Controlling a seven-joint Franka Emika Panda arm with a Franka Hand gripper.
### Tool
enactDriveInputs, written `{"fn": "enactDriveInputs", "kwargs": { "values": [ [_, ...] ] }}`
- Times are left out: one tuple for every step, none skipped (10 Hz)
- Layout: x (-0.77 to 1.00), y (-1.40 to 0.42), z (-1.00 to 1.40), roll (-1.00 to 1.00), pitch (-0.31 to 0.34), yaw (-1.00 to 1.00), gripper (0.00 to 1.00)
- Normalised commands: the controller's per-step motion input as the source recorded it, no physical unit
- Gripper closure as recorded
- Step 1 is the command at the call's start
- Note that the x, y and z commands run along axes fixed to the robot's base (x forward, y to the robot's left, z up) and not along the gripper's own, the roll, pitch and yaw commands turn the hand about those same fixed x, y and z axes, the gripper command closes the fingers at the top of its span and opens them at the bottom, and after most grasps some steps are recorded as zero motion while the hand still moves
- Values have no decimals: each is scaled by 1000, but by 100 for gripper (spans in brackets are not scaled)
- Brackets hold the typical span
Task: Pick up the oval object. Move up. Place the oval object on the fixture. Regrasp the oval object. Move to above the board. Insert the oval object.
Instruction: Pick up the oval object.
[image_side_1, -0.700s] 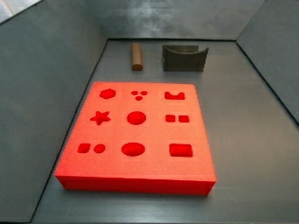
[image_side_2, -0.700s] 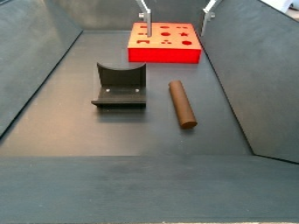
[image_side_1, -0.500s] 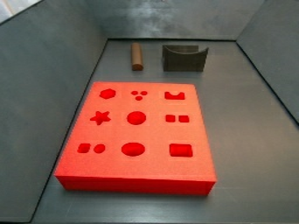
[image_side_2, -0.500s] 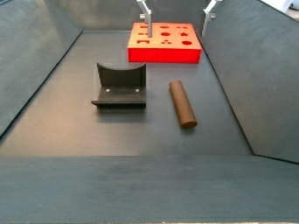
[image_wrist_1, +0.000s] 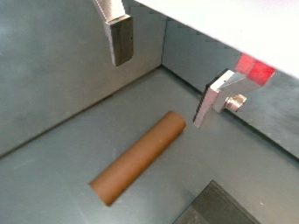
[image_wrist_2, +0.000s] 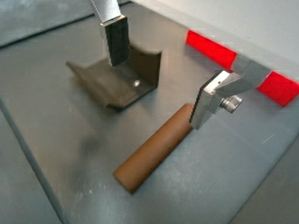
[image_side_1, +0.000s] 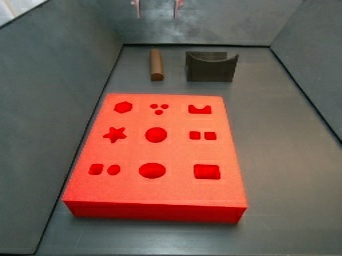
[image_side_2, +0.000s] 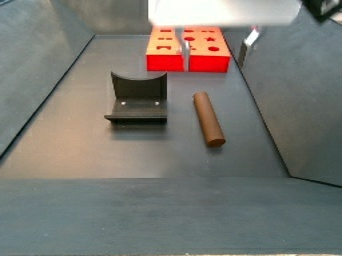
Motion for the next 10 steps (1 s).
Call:
{"fn": "enactDriveInputs", "kwargs": {
  "values": [
    [217,-37,-1000,-47,0,86,0],
    [97,-37,-1000,-13,0,0,0],
    [0,-200,-1000,0,0,0,0],
    [0,-189,-1000,0,0,0,0],
    [-123,-100,-1000,0,-1,0,0],
    [-240,-86,-1000,0,0,0,0],
    [-111,0,-1000,0,0,17,0],
    [-29,166,-974,-77,0,57,0],
    [0,17,-289,-106,0,31,0],
    [-109,0,-654,-66,0,0,0]
  ]
}}
